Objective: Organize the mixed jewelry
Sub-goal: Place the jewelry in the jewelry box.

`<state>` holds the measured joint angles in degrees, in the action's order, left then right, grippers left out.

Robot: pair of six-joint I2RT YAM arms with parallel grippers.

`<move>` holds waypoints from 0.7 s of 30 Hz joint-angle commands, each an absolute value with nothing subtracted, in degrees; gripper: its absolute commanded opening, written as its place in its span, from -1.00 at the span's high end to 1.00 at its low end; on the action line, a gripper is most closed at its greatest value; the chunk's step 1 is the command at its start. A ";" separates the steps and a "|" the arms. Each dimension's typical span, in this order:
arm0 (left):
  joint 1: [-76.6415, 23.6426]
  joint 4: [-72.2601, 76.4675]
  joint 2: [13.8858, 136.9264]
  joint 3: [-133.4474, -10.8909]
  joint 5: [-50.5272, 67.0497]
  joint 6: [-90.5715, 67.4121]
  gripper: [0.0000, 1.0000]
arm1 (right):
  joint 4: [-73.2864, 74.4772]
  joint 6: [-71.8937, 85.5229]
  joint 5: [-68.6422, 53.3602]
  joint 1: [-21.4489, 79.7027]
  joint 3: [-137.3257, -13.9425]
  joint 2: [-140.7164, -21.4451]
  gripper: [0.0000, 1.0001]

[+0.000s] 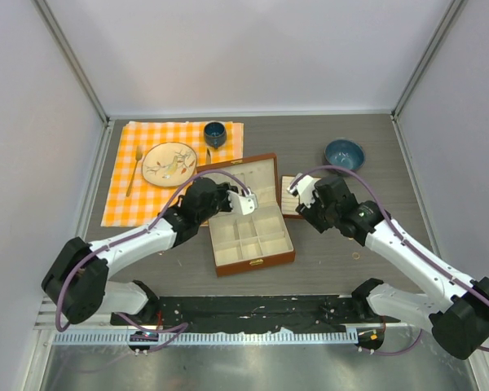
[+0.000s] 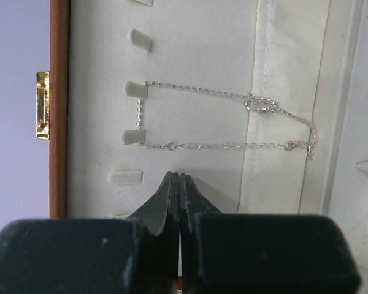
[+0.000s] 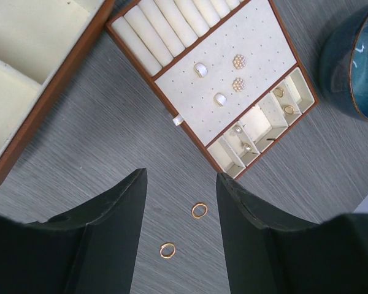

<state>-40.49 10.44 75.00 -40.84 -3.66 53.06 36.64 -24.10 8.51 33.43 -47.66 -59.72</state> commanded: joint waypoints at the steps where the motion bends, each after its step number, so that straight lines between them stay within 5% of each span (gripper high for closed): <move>1: -40.61 11.16 75.76 -43.94 -4.39 54.67 1.00 | 36.39 -24.61 9.58 32.78 -47.37 -58.27 -0.10; 21: -42.19 10.20 78.92 -47.81 -5.19 59.41 1.00 | 35.95 -23.12 10.46 32.34 -46.23 -57.74 -0.11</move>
<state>-42.15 9.04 78.32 -44.77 -4.32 57.76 36.97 -23.83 9.52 32.53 -46.28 -59.20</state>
